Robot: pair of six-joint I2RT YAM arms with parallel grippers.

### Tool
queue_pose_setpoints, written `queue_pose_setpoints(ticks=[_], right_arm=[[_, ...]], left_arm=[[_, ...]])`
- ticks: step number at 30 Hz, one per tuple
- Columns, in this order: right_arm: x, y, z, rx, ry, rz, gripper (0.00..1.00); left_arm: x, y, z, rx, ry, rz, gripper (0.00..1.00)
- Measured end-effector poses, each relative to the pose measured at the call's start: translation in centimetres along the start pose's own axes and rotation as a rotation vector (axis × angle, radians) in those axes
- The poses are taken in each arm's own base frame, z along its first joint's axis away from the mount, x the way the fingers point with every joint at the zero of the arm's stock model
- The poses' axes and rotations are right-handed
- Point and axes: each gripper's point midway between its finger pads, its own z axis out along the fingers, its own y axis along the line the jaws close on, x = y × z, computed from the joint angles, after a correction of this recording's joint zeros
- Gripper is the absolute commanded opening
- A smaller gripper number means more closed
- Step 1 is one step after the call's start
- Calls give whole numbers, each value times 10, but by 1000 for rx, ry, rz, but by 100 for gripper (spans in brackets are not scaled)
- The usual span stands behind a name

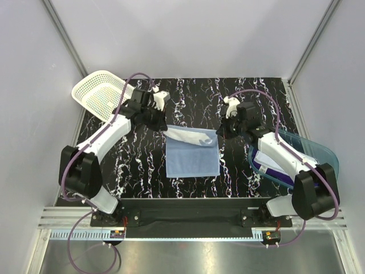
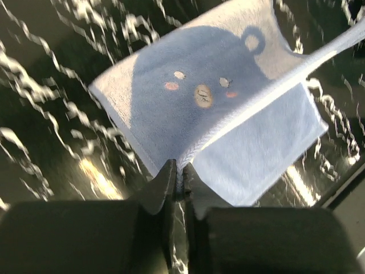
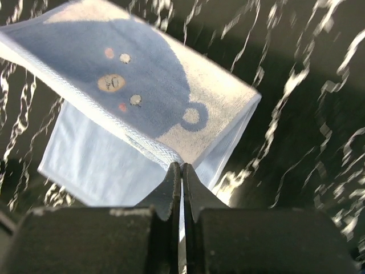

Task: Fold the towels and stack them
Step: Fold the towel

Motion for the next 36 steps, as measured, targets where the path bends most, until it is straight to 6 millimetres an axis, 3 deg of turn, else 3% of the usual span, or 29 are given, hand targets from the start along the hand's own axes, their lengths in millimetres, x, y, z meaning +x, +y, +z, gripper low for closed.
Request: queue_pose_setpoints(ticks=[4, 6, 8, 13, 16, 20, 25, 29, 36], right_arm=[[31, 8, -5, 0, 88, 65, 0], [47, 9, -8, 15, 130, 98, 4], [65, 11, -16, 24, 176, 139, 10], [93, 19, -35, 35, 262, 241, 44], [100, 25, -44, 36, 281, 297, 56], [94, 31, -47, 45, 259, 399, 52], [101, 27, -30, 86, 301, 507, 46], [115, 20, -12, 138, 371, 570, 48], [118, 19, -8, 162, 362, 638, 52]], left_arm=[[36, -7, -5, -8, 39, -27, 18], [59, -10, -5, -9, 79, -56, 26], [80, -14, -6, -15, 126, -84, 26], [107, -23, -16, -22, 186, -133, 39], [118, -25, -26, -50, 201, -182, 43], [113, -25, -26, -86, 171, -272, 43], [115, -28, -9, -68, 127, -404, 40], [126, -33, 9, -62, 154, -474, 40], [141, -39, 26, -71, 175, -541, 42]])
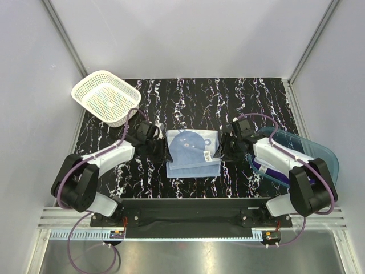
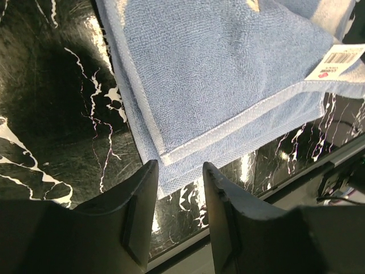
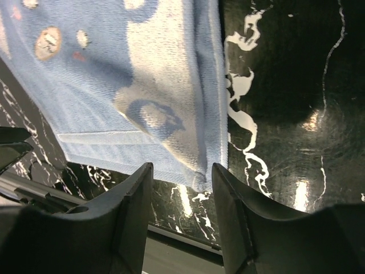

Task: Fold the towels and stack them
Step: Fold the towel

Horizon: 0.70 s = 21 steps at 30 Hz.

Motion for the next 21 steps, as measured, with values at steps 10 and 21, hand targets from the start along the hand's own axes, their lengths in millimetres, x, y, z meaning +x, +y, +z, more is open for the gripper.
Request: queue_pose_setpoints(ticks=[10, 21], right_arm=[[1, -4, 4, 6, -8, 19, 51], [17, -18, 11, 28, 19, 36, 51]], left_arm=[[13, 2, 23, -54, 30, -50, 41], [19, 10, 32, -135, 13, -76, 32]])
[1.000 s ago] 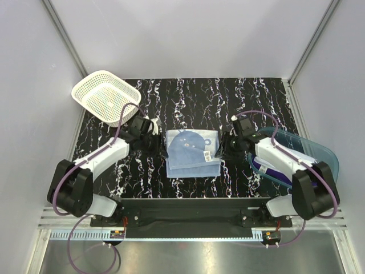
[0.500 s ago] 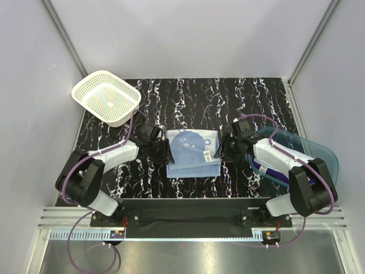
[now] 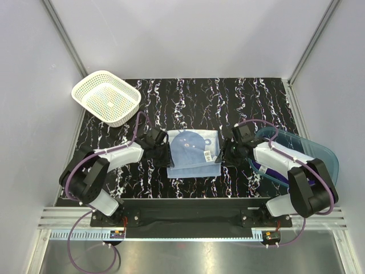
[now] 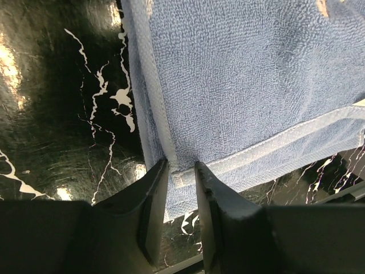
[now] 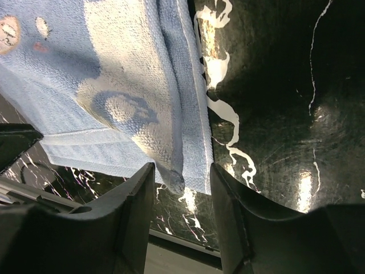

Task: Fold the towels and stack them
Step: Fold the towel

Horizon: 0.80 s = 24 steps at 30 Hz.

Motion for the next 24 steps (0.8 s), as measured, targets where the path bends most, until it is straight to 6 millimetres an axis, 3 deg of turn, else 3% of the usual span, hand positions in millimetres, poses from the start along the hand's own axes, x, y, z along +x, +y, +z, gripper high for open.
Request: queue_pose_setpoints(ticks=[6, 14, 24], right_arm=[[-1, 1, -2, -15, -18, 1, 51], [-7, 6, -2, -37, -45, -8, 47], [-10, 9, 0, -54, -63, -13, 45]], left_arm=[[0, -3, 1, -5, -13, 0, 40], [0, -2, 1, -15, -21, -8, 34], [-2, 1, 0, -54, -38, 0, 37]])
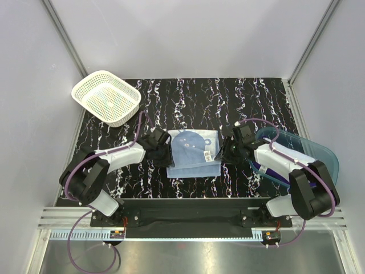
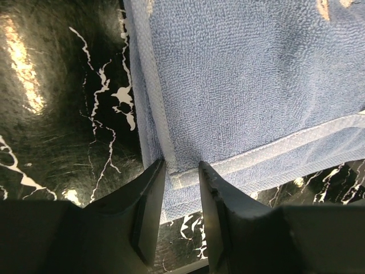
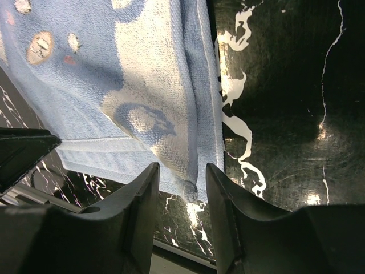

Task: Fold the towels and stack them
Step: Fold the towel

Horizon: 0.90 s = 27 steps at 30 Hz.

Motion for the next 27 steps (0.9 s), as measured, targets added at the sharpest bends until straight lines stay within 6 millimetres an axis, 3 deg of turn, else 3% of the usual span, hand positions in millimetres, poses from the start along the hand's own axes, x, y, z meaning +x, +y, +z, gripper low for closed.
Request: queue_pose_setpoints(ticks=[10, 19, 22, 23, 27], right_arm=[[0, 0, 1, -4, -2, -1, 45], [3, -3, 3, -6, -1, 6, 42], [3, -3, 4, -8, -3, 11, 23], [3, -2, 4, -9, -3, 13, 13], [2, -1, 2, -13, -8, 16, 1]], left_arm=[[1, 4, -1, -46, -4, 15, 33], [1, 5, 0, -67, 4, 21, 0], [1, 5, -1, -72, 10, 24, 0], [0, 4, -1, -73, 13, 25, 0], [0, 3, -6, -83, 23, 26, 0]])
